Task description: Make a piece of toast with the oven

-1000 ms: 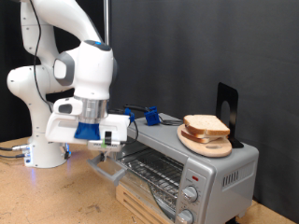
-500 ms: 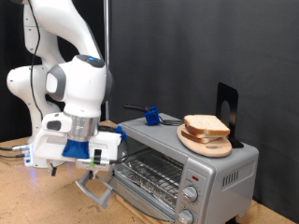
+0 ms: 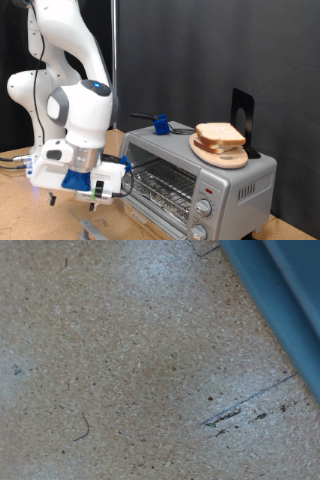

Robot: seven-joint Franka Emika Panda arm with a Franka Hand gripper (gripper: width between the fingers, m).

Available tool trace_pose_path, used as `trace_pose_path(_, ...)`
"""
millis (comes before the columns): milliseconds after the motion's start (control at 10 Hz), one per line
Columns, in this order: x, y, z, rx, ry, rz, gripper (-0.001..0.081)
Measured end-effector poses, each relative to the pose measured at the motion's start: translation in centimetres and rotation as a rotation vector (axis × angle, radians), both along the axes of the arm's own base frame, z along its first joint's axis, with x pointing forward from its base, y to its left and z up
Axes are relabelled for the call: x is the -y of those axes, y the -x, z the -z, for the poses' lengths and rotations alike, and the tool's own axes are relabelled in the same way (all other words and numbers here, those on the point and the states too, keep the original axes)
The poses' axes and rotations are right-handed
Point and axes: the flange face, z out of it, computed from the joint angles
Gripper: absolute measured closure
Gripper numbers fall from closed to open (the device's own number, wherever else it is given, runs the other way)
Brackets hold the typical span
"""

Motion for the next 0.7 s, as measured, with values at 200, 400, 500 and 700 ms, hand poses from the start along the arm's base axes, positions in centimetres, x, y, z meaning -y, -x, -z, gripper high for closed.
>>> trace_pose_path(200,-0.7,0.0,0.0,0.002,-0.03,-0.083,0.0006)
trace_pose_path(400,-1.0,0.3,-0.6,0.011,-0.048,-0.11,0.0006)
trace_pose_path(500,-1.2,0.1,-0.9,0.023,-0.084,-0.113,0.0006)
trace_pose_path(700,-1.9,-0.4,-3.6,0.109,-0.221,-0.177,0.0006)
